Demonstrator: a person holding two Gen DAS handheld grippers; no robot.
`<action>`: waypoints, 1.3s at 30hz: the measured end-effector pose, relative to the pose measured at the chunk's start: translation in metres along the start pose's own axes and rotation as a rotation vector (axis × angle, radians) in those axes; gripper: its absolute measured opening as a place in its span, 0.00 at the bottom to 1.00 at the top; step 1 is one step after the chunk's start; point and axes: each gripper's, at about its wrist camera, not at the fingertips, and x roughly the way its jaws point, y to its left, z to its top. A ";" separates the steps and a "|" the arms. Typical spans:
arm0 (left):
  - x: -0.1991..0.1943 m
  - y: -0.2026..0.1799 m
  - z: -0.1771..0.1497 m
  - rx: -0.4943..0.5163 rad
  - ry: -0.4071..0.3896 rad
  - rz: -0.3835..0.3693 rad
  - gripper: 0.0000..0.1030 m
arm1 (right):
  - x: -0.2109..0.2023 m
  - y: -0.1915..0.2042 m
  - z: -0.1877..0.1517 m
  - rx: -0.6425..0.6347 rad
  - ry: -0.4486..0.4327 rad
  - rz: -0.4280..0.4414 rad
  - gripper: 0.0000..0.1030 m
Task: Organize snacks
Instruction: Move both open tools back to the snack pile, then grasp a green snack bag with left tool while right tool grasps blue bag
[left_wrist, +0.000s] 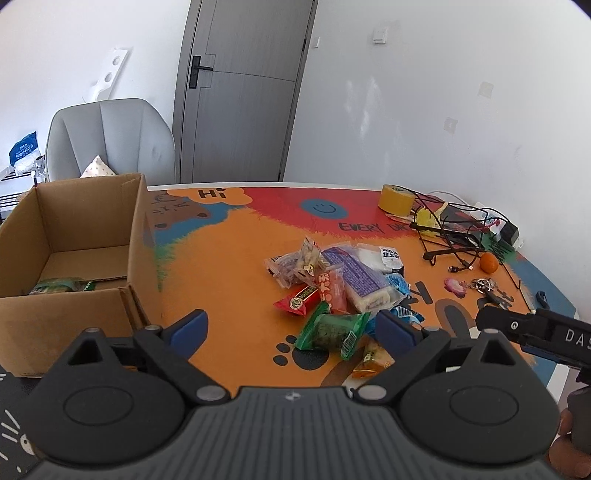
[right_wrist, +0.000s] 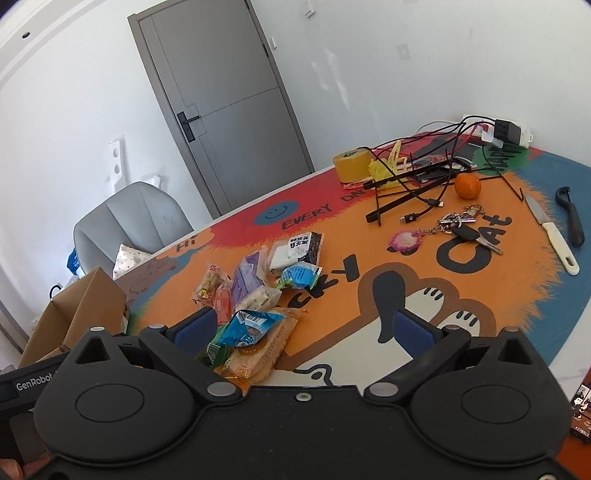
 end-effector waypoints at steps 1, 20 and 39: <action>0.003 0.000 0.000 -0.004 0.002 -0.003 0.94 | 0.004 0.001 -0.001 -0.003 0.008 -0.001 1.00; 0.061 0.005 -0.005 -0.019 0.086 -0.009 0.81 | 0.069 0.011 -0.006 0.064 0.115 0.110 0.66; 0.093 -0.028 -0.010 0.018 0.117 -0.046 0.74 | 0.056 -0.009 -0.002 0.097 0.070 0.139 0.21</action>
